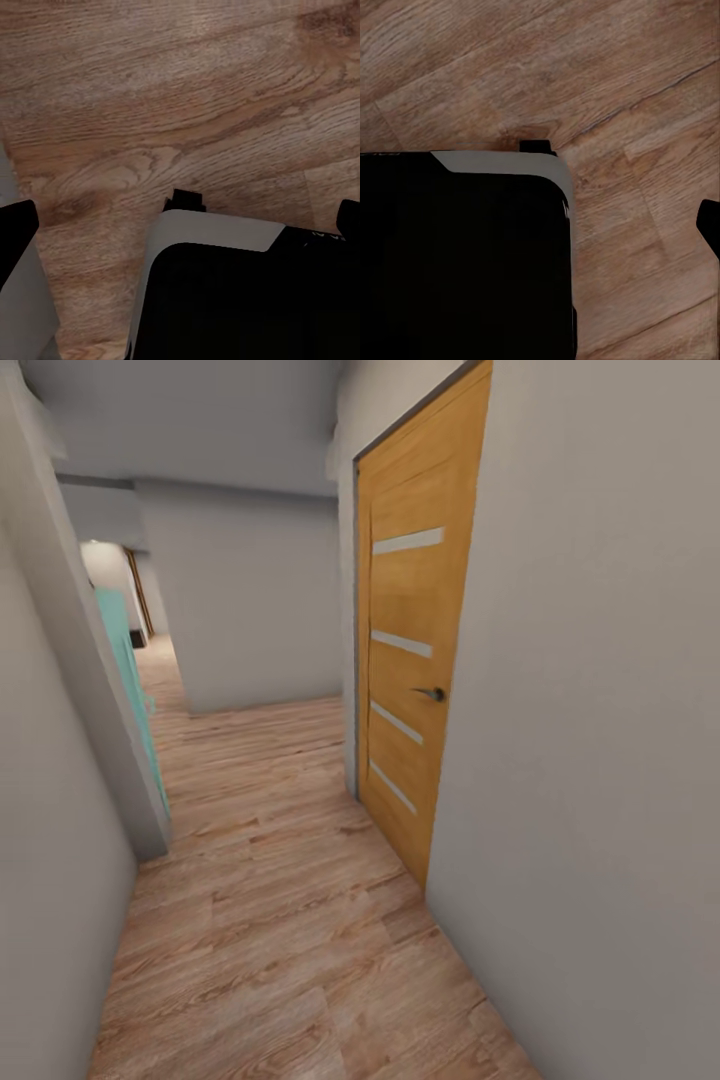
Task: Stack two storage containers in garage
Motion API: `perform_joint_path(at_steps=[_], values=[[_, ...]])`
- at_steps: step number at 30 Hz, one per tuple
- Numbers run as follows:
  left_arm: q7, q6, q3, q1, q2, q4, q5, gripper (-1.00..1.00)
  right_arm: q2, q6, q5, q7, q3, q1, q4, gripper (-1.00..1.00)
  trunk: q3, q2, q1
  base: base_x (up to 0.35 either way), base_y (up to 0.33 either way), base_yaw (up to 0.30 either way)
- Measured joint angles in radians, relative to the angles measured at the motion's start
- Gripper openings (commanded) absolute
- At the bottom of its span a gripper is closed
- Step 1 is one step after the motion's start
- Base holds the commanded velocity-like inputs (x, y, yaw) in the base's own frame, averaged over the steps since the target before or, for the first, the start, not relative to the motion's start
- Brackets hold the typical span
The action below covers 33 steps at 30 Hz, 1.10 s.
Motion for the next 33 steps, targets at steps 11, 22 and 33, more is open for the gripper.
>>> perform_joint_path(at_steps=[11, 22, 33], values=[[0.000, 0.001, 0.000, 0.000, 0.001, 0.000, 0.000, 1.00, 0.000, 0.000, 0.000, 0.000, 0.000, 0.000, 0.000, 1.00, 0.000, 0.000, 0.000, 0.242, 0.000, 0.273], [0.000, 0.001, 0.000, 0.000, 0.001, 0.000, 0.000, 1.00, 0.000, 0.000, 0.000, 0.000, 0.000, 0.000, 0.000, 1.00, 0.000, 0.000, 0.000, 0.242, 0.000, 0.273], [0.000, 0.002, 0.000, 0.000, 0.000, 0.000, 0.000, 1.00, -0.001, 0.000, -0.001, 0.000, -0.001, 0.000, 0.000, 1.00, 0.000, 0.000, 0.000, 0.242, 0.000, 0.273]])
